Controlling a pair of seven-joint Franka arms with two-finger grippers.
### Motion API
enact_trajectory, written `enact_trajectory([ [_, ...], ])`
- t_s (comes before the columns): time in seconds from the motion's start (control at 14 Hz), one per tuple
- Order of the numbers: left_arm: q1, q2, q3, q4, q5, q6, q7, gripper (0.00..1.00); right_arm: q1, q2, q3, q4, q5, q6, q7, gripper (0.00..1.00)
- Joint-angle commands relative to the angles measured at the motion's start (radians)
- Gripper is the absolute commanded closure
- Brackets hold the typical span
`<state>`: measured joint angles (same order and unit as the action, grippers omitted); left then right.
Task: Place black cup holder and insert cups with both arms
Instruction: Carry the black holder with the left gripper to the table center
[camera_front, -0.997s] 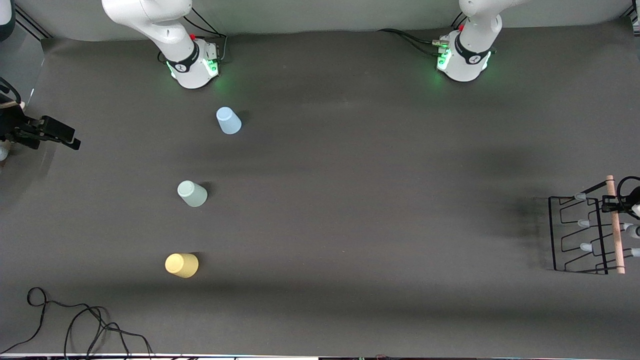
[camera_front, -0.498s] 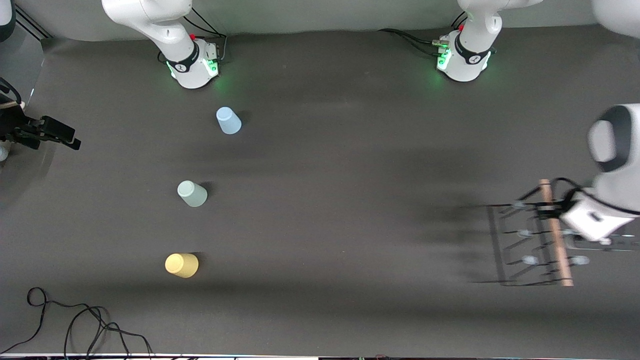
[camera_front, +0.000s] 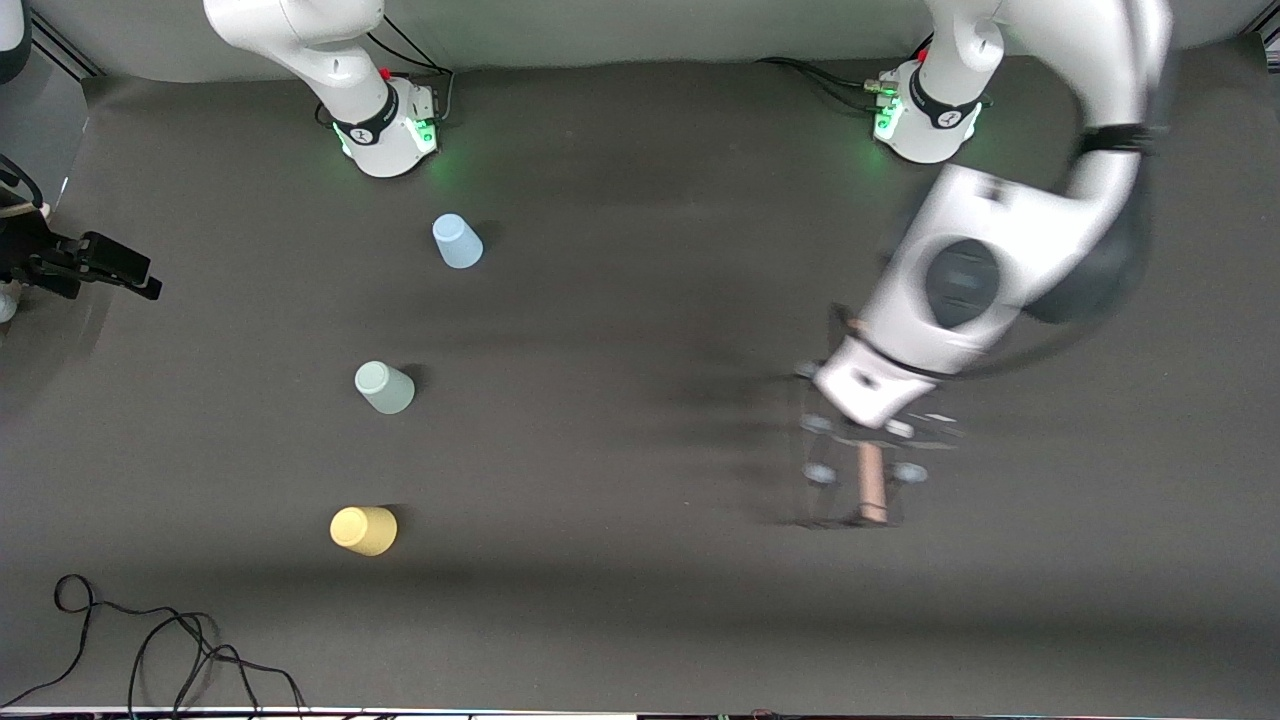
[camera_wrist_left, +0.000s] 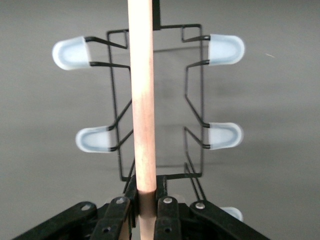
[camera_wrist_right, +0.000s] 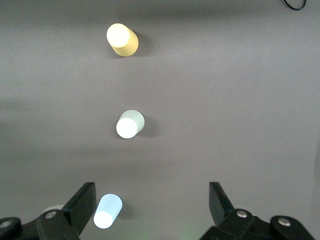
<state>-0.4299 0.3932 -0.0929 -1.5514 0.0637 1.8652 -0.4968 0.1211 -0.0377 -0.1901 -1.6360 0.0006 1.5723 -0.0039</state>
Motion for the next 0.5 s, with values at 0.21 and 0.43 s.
enact_trajectory([
  [0.21,-0.203,0.067,0.025,0.007,0.031,0.112,-0.262,1.00,0.003,0.004,-0.005,0.011,0.019,-0.008,-0.011,0.00],
  [0.43,-0.282,0.107,0.025,0.011,0.036,0.163,-0.341,1.00,0.003,0.004,-0.005,0.011,0.018,-0.008,-0.011,0.00],
])
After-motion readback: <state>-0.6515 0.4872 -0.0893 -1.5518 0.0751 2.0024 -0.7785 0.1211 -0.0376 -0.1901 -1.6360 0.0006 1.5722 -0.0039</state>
